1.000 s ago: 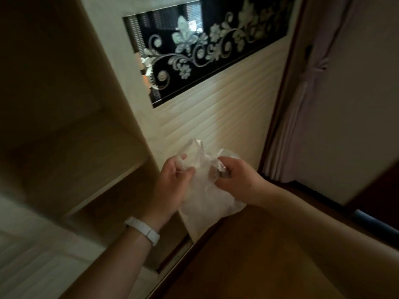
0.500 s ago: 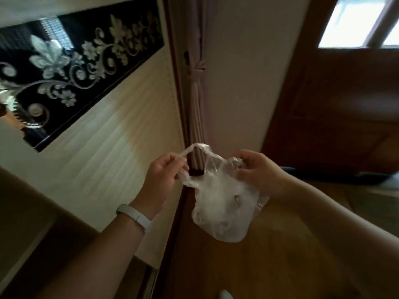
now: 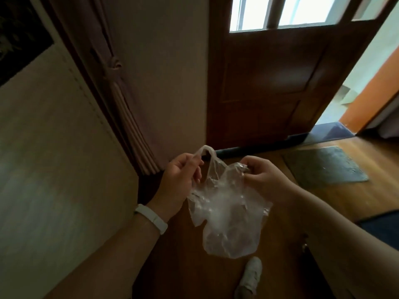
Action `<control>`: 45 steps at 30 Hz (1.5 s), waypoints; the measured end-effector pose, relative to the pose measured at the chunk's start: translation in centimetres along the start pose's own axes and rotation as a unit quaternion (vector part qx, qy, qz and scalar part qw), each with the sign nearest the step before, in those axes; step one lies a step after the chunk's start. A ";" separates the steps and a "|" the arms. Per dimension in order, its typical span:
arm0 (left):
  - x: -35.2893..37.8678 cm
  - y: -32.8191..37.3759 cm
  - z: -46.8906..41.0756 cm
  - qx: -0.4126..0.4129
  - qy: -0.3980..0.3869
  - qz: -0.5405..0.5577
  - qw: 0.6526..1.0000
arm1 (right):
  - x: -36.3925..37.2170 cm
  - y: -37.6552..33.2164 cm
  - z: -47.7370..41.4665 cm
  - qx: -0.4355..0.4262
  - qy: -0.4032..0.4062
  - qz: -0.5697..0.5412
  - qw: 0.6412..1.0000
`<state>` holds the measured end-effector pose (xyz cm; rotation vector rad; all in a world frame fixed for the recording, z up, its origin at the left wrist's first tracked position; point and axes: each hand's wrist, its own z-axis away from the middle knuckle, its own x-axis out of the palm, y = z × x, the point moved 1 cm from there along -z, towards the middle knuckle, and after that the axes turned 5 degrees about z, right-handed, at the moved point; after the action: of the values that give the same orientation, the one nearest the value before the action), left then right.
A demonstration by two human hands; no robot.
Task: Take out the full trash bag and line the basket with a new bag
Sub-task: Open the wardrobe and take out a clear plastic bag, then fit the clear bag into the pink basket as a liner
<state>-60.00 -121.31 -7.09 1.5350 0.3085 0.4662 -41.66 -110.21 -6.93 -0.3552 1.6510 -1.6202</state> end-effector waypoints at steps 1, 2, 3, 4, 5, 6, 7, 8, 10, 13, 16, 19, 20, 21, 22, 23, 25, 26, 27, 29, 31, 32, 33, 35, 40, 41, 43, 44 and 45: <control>1.0 -0.2 -1.2 -0.006 0.006 0.007 1.000 | -1.6 0.8 -0.2 0.004 0.004 -0.013 1.000; 2.0 -0.4 -2.5 -0.012 0.014 0.014 1.000 | -3.2 1.6 -0.5 0.006 0.007 -0.029 1.000; 3.1 -0.8 -3.9 -0.017 0.023 0.018 0.999 | -5.0 2.4 -0.8 0.009 0.011 -0.050 0.999; 4.2 -1.1 -5.4 -0.019 0.030 0.016 0.999 | -6.7 3.1 -1.1 0.015 0.014 -0.067 0.998; 5.3 -1.5 -6.9 -0.018 0.035 0.011 0.999 | -8.6 3.8 -1.5 0.021 0.017 -0.082 0.996; 6.4 -1.8 -8.5 -0.016 0.039 0.005 0.999 | -10.4 4.6 -1.9 0.024 0.018 -0.095 0.995; 7.7 -2.1 -10.0 -0.015 0.047 0.001 0.999 | -12.3 5.3 -2.5 0.025 0.022 -0.103 0.994; 9.0 -2.3 -11.5 -0.015 0.056 -0.001 0.998 | -14.2 6.0 -2.9 0.022 0.026 -0.107 0.994; 11.7 -2.6 -14.4 -0.016 0.071 -0.004 0.997 | -18.1 7.2 -3.6 0.012 0.038 -0.108 0.993; 15.6 -3.0 -18.1 -0.023 0.071 -0.011 0.997 | -23.5 9.0 -4.2 0.012 0.063 -0.063 0.996; 19.3 -3.3 -20.9 -0.026 0.061 -0.025 0.998 | -27.7 10.7 -5.2 0.003 0.113 0.048 0.992; 22.7 -3.7 -23.4 -0.020 0.053 -0.028 0.998 | -31.0 11.9 -5.9 0.005 0.143 0.112 0.983; 23.8 -3.8 -24.2 -0.020 0.044 -0.031 0.998 | -31.9 12.2 -5.9 0.008 0.144 0.089 0.986; 24.8 -4.0 -25.0 -0.020 0.034 -0.032 0.999 | -32.8 12.5 -5.8 0.013 0.150 0.068 0.986; 25.8 -4.1 -25.9 -0.020 0.024 -0.031 0.999 | -33.6 12.8 -5.9 0.017 0.157 0.053 0.986; 26.8 -4.3 -26.8 -0.019 0.012 -0.029 0.999 | -34.4 13.2 -6.0 0.018 0.164 0.048 0.985; 28.6 -4.7 -28.7 -0.015 -0.011 -0.029 0.999 | -36.0 13.9 -6.6 0.018 0.179 0.060 0.982; 29.6 -5.0 -29.7 -0.015 -0.024 -0.028 0.999 | -36.8 14.3 -7.0 0.022 0.186 0.057 0.981; 30.4 -5.3 -30.6 -0.016 -0.039 -0.029 0.999 | -37.5 14.7 -7.5 0.029 0.194 0.043 0.980; 32.2 -6.2 -32.8 -0.023 -0.071 -0.032 0.997 | -38.9 15.6 -8.5 0.055 0.216 0.005 0.975; 34.0 -7.2 -35.1 -0.029 -0.097 -0.036 0.994 | -40.3 16.8 -9.8 0.072 0.236 -0.002 0.969; 35.0 -7.7 -36.6 -0.033 -0.111 -0.037 0.993 | -41.0 17.4 -10.6 0.077 0.247 0.011 0.966; 36.0 -8.1 -38.1 -0.036 -0.125 -0.036 0.991 | -41.9 17.9 -11.6 0.084 0.259 0.029 0.962; 37.9 -9.1 -41.6 -0.043 -0.152 -0.031 0.987 | -43.6 18.8 -13.7 0.107 0.291 0.063 0.949; 42.9 -10.1 -51.0 -0.065 -0.230 -0.044 0.970 | -48.4 19.3 -19.1 0.159 0.388 0.118 0.900; 43.9 -10.3 -52.7 -0.068 -0.242 -0.052 0.966 | -49.4 19.5 -20.0 0.174 0.399 0.133 0.890; 46.3 -10.2 -55.9 -0.063 -0.266 -0.072 0.959 | -51.5 19.9 -21.3 0.196 0.426 0.151 0.871; 47.5 -10.1 -57.4 -0.058 -0.278 -0.085 0.955 | -52.5 20.0 -21.9 0.200 0.439 0.155 0.862; 48.8 -9.9 -58.7 -0.050 -0.288 -0.102 0.951 | -53.4 20.0 -22.3 0.201 0.450 0.161 0.855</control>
<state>-44.11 -46.26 -13.65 1.4510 -0.0157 -0.1358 -15.54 -54.99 -10.79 0.9958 1.7744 -1.9190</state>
